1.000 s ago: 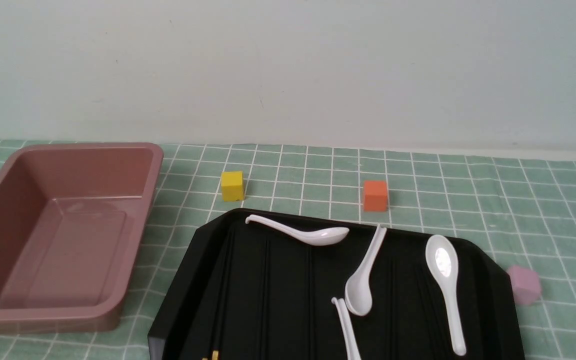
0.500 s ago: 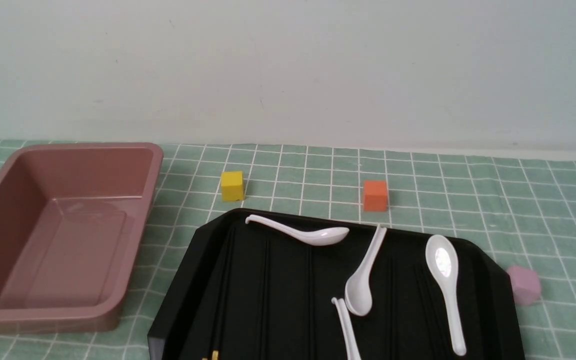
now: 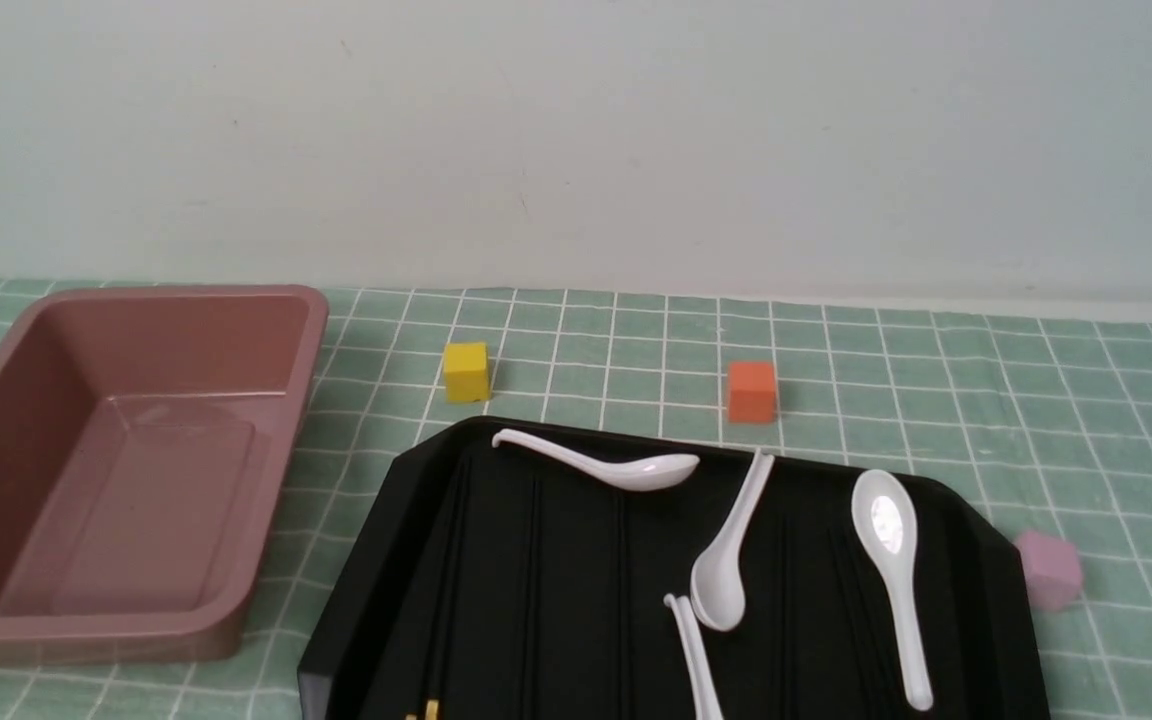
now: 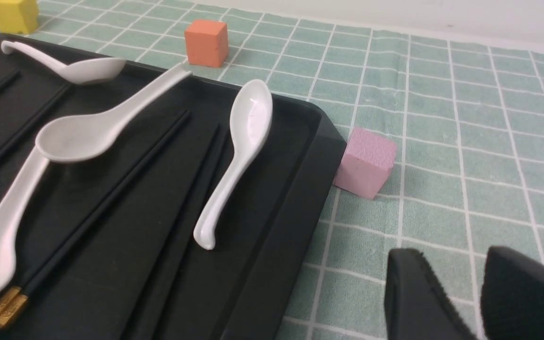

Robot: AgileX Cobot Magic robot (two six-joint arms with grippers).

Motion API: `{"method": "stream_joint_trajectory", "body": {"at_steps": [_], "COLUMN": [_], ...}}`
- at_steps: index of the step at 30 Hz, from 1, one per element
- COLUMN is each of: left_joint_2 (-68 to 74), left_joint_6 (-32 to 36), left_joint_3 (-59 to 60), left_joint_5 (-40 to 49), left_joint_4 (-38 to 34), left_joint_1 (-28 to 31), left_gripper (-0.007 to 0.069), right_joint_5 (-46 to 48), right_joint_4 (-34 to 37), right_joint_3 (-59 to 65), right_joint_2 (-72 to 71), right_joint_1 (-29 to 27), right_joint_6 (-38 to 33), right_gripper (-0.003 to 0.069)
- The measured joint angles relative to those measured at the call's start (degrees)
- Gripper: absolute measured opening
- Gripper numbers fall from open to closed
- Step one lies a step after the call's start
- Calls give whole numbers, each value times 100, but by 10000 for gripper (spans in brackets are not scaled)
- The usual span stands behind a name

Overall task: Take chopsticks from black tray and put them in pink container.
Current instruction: 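Reach over to the black tray and grasp a pair of chopsticks with the left gripper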

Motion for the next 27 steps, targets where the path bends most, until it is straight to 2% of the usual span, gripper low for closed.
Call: {"method": "stream_joint_trajectory", "body": {"at_steps": [3,5,9,13,14,17,18,22,23,27], "left_joint_2": [1156,2478,4198,5111,5509,5931,6216,6778,6778,7151], "left_joint_6": [198,266,471,533,468,214,-113,-970,-970,-1824], "left_joint_3": [-617,-1120,-1730,-2149,-2365,-2576,-2791,-3139,-3139,-3303], "left_joint_5": [1541,2902,3925,3944,3855,3622,3440,3072,3072,2750], "left_joint_4": [576,1251,1784,1910,1989,2151,2409,3236,3236,4163], "left_joint_1": [0,0,-8,-322,-805,-1379,-1859,-2639,-2639,-3144], "left_gripper": [47,-13,-13,-13,-13,-13,-13,9,12,116], "right_joint_5": [0,0,0,0,4,4,4,4,4,4], "right_joint_4": [0,0,0,0,0,0,0,0,0,0], "right_joint_3": [0,0,0,0,0,0,0,0,0,0], "right_joint_2": [0,0,0,0,0,0,0,0,0,0], "right_joint_1": [0,0,0,0,0,0,0,0,0,0], "right_joint_6": [0,0,0,0,0,0,0,0,0,0], "right_gripper": [240,240,240,240,240,240,240,240,240,240]}}
